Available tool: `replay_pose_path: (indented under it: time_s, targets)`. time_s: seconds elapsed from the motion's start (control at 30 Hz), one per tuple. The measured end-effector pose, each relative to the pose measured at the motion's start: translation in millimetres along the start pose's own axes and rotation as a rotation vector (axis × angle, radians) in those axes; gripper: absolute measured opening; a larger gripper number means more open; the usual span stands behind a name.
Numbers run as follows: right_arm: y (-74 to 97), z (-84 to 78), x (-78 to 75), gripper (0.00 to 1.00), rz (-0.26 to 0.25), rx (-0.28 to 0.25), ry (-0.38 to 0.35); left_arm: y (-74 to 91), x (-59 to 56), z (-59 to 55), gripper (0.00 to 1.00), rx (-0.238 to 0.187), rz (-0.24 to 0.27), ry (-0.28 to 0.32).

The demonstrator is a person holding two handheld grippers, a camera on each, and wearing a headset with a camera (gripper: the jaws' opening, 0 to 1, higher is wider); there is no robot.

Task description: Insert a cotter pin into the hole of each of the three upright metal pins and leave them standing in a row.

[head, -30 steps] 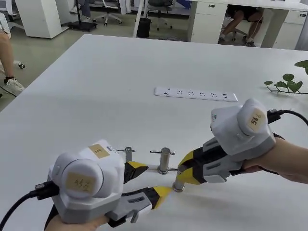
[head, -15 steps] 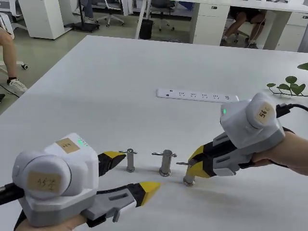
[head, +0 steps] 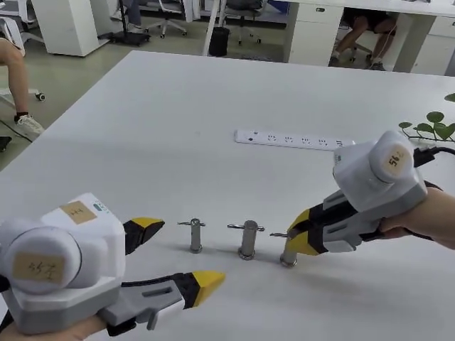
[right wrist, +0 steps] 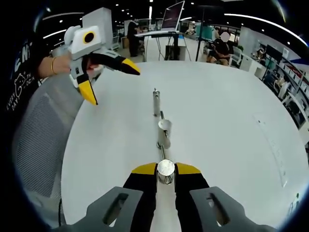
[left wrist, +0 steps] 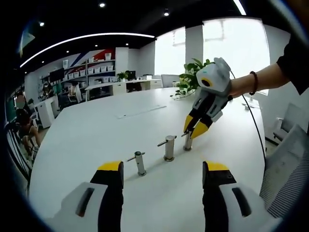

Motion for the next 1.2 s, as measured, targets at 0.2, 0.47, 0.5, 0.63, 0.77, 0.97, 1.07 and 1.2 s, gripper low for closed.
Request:
replay_pose_path:
  time_s: [0.2, 0.47, 0.5, 0.63, 0.77, 0.97, 1.07, 1.2]
  targets:
    - [1.1, -0.9, -3.6, 0.08, 0.001, 0.011, -0.002, -1.1, 0.7, -1.5, 0.67, 0.003, -0.005, 0.007]
    - [2.0, -1.8, -6.5, 0.08, 0.006, 0.024, 0.002, -1.2, 1.8, -2.2, 0.67, 0.007, -0.005, 0.017]
    - [2.1, -1.8, -6.7, 0.08, 0.007, 0.024, 0.002, -1.2, 1.8, -2.4, 0.67, 0.008, -0.005, 0.019]
    - [3.1, -3.5, -7.1, 0.08, 0.022, 0.03, -0.031, -1.3, 1.1, -3.2, 0.67, 0.01, -0.003, 0.026]
    - [3.5, -6.3, -14.8, 0.08, 0.029, 0.015, -0.046, -1.7, 0.7, -4.2, 0.67, 0.013, -0.004, 0.031]
    - [2.5, -6.3, -13.3, 0.09, 0.032, 0.012, -0.035, -1.2, 0.6, -4.5, 0.68, 0.012, -0.006, 0.031]
    - [2.5, -6.6, -11.2, 0.12, 0.026, 0.008, -0.036, -0.8, 1.1, -5.0, 0.69, 0.014, -0.005, 0.029]
    - [8.4, -2.9, -9.3, 0.24, -0.018, -0.02, -0.052, 0.8, 4.1, -4.7, 0.7, 0.013, 0.008, 0.036]
Point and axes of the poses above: the centre of the closed fingertips' face, and the gripper's own axes: y roughly backward along the fingers, x roughly to its left, z roughly out of its top, the point moved 4 cm from there along y, roughly backward along the fingers
